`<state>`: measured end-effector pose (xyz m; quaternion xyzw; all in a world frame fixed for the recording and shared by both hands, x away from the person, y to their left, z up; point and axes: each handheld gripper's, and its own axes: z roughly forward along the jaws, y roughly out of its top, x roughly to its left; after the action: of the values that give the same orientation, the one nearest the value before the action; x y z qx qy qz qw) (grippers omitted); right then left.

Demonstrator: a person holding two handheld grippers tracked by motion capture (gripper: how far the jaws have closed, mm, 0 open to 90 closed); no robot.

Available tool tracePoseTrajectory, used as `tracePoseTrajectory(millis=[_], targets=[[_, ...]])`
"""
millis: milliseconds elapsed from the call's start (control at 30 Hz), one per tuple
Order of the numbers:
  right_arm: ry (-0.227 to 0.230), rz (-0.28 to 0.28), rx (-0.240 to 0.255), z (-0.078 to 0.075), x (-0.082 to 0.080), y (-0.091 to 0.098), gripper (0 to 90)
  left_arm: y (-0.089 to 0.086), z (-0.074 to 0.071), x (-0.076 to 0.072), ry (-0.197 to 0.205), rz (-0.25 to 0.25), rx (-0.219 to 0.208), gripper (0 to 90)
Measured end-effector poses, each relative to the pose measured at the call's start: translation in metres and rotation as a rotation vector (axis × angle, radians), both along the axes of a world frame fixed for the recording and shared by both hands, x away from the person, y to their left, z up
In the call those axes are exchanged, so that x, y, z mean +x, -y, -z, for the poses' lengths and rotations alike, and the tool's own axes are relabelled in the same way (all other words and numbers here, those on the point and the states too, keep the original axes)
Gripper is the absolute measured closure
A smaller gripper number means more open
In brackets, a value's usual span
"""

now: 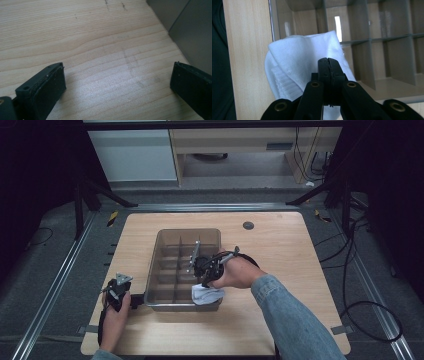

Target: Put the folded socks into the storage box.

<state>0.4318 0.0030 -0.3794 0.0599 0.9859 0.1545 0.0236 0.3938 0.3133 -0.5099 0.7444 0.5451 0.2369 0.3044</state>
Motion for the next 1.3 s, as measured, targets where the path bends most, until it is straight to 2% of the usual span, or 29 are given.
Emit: tracePoseTrajectory(millis=[533, 733, 933, 1300], targets=[[-0.031, -0.006, -0.015, 0.019, -0.002, 0.0, 90.0, 0.0, 0.0, 0.0, 0.001, 0.0, 0.0, 0.0], [-0.037, 0.001, -0.02, 0.021, -0.002, -0.001, 90.0, 0.0, 0.0, 0.0, 0.001, 0.0, 0.0, 0.0], [-0.038, -0.003, -0.056, 0.029, -0.004, -0.004, 90.0, 0.0, 0.0, 0.0, 0.001, 0.0, 0.0, 0.0], [-0.045, -0.006, -0.079, 0.039, -0.004, -0.008, 90.0, 0.0, 0.0, 0.0, 0.001, 0.0, 0.0, 0.0]])
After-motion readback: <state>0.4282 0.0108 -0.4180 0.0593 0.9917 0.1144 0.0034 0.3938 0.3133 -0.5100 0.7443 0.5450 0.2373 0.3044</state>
